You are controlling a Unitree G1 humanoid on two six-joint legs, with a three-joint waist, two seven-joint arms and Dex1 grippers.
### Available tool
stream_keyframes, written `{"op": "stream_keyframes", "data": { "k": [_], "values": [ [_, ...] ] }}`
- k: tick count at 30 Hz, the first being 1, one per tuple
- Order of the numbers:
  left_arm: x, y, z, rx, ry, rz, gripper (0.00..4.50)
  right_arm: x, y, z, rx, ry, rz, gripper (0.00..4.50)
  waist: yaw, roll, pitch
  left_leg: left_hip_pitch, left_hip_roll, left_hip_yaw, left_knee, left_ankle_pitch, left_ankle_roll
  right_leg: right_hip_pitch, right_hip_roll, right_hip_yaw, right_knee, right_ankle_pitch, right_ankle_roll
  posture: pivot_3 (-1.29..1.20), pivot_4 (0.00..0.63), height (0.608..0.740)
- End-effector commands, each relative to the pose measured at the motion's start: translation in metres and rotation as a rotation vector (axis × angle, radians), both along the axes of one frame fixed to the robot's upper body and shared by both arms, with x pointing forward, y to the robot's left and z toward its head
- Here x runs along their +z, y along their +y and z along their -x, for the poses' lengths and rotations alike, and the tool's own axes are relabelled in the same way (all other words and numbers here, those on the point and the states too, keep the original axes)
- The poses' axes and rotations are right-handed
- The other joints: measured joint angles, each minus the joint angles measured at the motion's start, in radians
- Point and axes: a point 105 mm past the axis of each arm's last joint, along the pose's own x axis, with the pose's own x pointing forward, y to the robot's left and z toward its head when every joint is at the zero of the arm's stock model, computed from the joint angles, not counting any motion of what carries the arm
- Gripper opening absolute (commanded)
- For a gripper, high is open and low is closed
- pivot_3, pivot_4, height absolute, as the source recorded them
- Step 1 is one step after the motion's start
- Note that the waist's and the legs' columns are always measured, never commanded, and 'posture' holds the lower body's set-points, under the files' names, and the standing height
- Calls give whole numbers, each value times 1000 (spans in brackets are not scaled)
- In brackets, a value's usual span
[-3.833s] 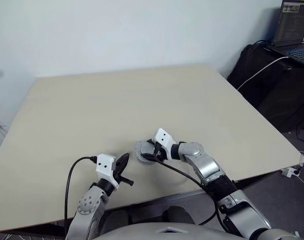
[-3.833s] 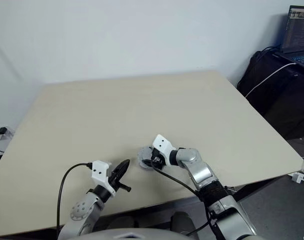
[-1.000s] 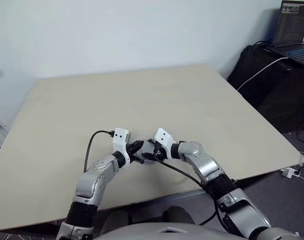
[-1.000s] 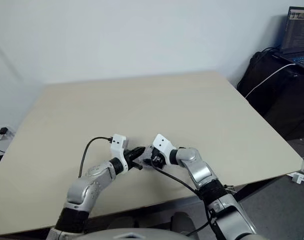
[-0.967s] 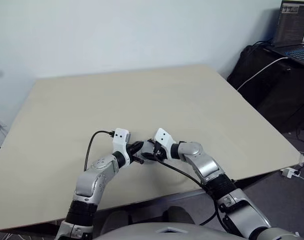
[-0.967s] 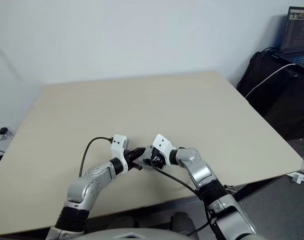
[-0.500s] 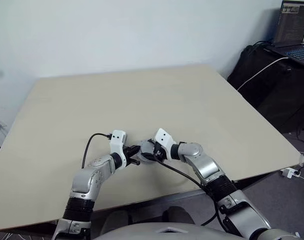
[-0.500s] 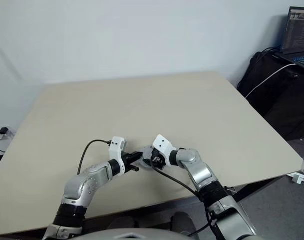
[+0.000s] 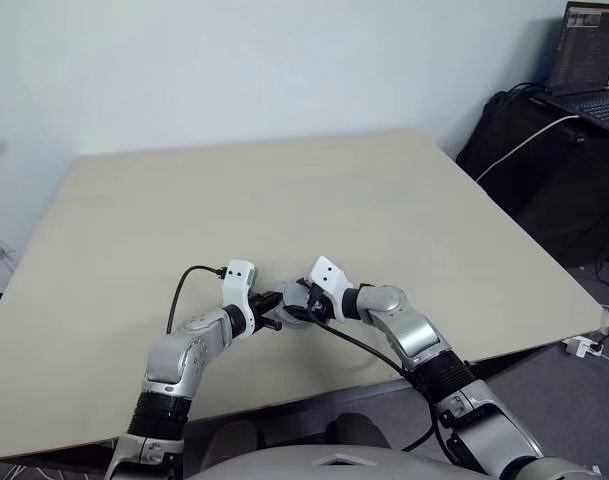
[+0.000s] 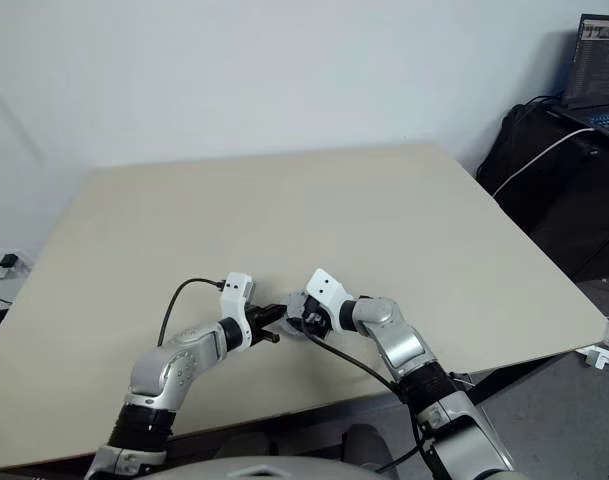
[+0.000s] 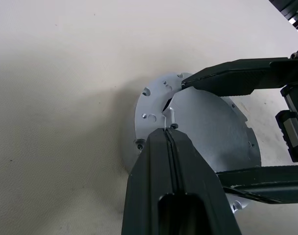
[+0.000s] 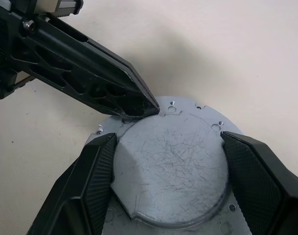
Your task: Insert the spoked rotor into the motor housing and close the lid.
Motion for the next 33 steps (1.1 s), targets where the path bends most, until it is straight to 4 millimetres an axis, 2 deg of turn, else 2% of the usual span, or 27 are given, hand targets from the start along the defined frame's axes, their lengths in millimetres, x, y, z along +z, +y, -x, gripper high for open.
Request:
{"op": "stream_keyframes", "data": {
  "k": [1, 2, 3, 11, 25, 28, 30, 33],
  "values": [
    [-1, -12, 4, -46, 22, 18, 0, 7, -4, -2, -21, -11, -14, 4056, 3, 0, 0, 0, 0, 0, 0, 0, 0, 0, 0, 0, 0, 0, 0, 0, 0, 740],
    [-1, -13, 4, -47, 22, 19, 0, 7, -5, -1, -21, -9, -15, 4426, 4, 0, 0, 0, 0, 0, 0, 0, 0, 0, 0, 0, 0, 0, 0, 0, 0, 740],
    [-1, -13, 4, -47, 22, 19, 0, 8, -6, -1, -23, -8, -17, 4467, 6, 0, 0, 0, 0, 0, 0, 0, 0, 0, 0, 0, 0, 0, 0, 0, 0, 740],
    [-2, -14, 4, -51, 24, 24, 0, 16, -19, 2, -75, -19, -47, 4467, 9, 0, 0, -1, -1, -1, 0, 0, 0, 0, -1, 0, -1, 0, 0, 0, 0, 740],
    [0, -18, 3, -66, 18, 34, 0, 49, -37, 15, -157, -1, -210, 4467, 19, -1, 1, -2, -1, -1, 0, 0, 1, -1, -1, -1, -1, 0, 0, 0, 0, 740],
    [1, -18, 3, -68, 16, 35, 0, 46, -46, 14, -275, 55, -252, 4467, 19, -2, 1, -2, -1, -1, 0, 0, 1, -1, -1, 0, -1, 0, 0, 0, 0, 740],
    [1, -18, 3, -68, 14, 35, 0, 37, -52, 12, -389, 131, -275, 4467, 19, -1, 1, -2, -1, -1, 0, 0, 1, -1, -1, -1, -1, 0, 0, 0, 0, 740],
    [1, -17, 3, -67, 12, 35, 0, 27, -48, 20, -467, 253, -332, 4467, 19, -1, 1, -3, -1, -2, 0, 0, 1, -2, -1, -1, -1, 0, 0, 0, 0, 740]
  ]
}}
